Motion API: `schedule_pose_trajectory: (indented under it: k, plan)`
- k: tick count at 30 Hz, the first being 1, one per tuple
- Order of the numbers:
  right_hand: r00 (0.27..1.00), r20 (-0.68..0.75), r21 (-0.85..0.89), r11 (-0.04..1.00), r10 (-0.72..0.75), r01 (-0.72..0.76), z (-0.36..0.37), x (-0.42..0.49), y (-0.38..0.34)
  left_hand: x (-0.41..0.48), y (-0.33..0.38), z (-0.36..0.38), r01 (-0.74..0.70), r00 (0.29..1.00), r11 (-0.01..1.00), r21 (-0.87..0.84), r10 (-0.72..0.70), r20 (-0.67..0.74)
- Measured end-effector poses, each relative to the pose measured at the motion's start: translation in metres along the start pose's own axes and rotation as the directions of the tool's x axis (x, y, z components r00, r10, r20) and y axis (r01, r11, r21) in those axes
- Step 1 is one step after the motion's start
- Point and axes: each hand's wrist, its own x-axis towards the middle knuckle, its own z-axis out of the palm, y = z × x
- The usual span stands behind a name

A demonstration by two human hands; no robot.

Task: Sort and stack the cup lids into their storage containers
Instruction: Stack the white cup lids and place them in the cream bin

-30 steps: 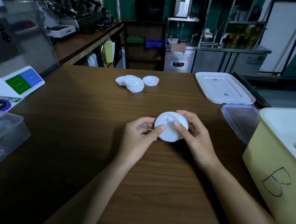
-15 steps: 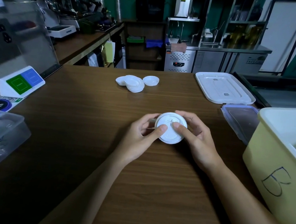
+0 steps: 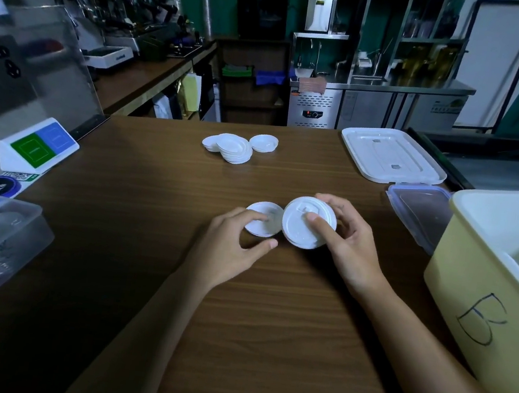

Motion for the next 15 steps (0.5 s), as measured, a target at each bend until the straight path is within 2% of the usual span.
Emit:
schedule_pose_trajectory:
  k: [3,8,12,15]
  plan:
    - [1.000,-0.022,0.007,1.000,0.020,-0.020,0.000,0.001,0.001,0.000,-0.009,0.005,-0.021,1.000,0.997,0.072,0.020,0.023]
    - [0.998,-0.044,0.013,0.999,0.033,-0.033,0.001,0.001,0.001,0.002,-0.010,0.007,0.004,0.998,0.991,0.132,0.004,-0.056]
    - [0.998,-0.037,0.013,0.999,0.043,-0.042,0.000,0.001,0.000,0.001,-0.003,0.006,0.050,0.991,0.996,0.070,-0.041,-0.130]
    - [0.999,-0.010,0.010,0.999,0.041,-0.041,-0.001,0.001,0.001,0.002,0.008,0.003,0.119,0.966,0.983,-0.138,-0.147,-0.214]
